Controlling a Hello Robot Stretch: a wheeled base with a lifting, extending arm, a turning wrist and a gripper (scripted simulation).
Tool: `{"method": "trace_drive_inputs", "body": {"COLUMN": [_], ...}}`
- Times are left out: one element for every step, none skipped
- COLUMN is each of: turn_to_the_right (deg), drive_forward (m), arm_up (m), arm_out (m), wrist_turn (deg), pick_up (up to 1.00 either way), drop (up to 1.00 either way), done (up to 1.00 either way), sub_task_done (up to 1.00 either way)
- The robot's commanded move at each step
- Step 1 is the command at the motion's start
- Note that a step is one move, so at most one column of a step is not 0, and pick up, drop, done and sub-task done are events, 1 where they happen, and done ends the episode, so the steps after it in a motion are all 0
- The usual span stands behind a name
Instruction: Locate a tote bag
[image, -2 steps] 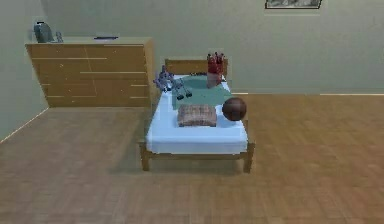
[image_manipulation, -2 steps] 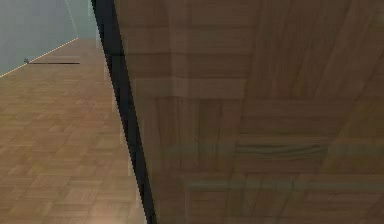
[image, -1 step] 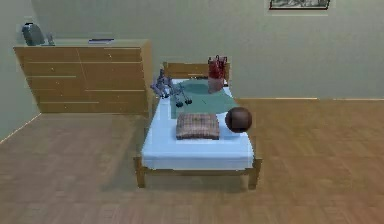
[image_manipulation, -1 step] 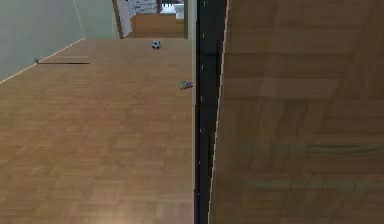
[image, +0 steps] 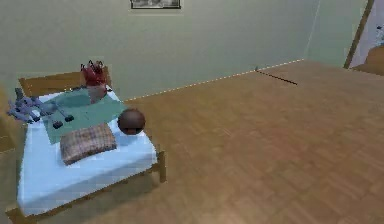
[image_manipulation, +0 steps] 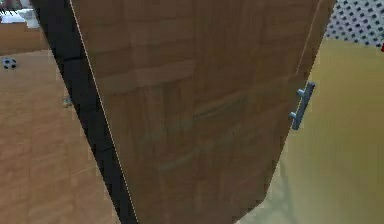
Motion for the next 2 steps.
{"method": "trace_drive_inputs", "body": {"turn_to_the_right": [0.0, 0.0], "drive_forward": [1.0, 0.35], "arm_up": [0.0, 0.0], "arm_out": [0.0, 0.0], "wrist_turn": [0.0, 0.0], "pick_up": [0.0, 0.0], "drop": [0.0, 0.0], "done": [0.0, 0.0], "sub_task_done": [0.0, 0.0]}}
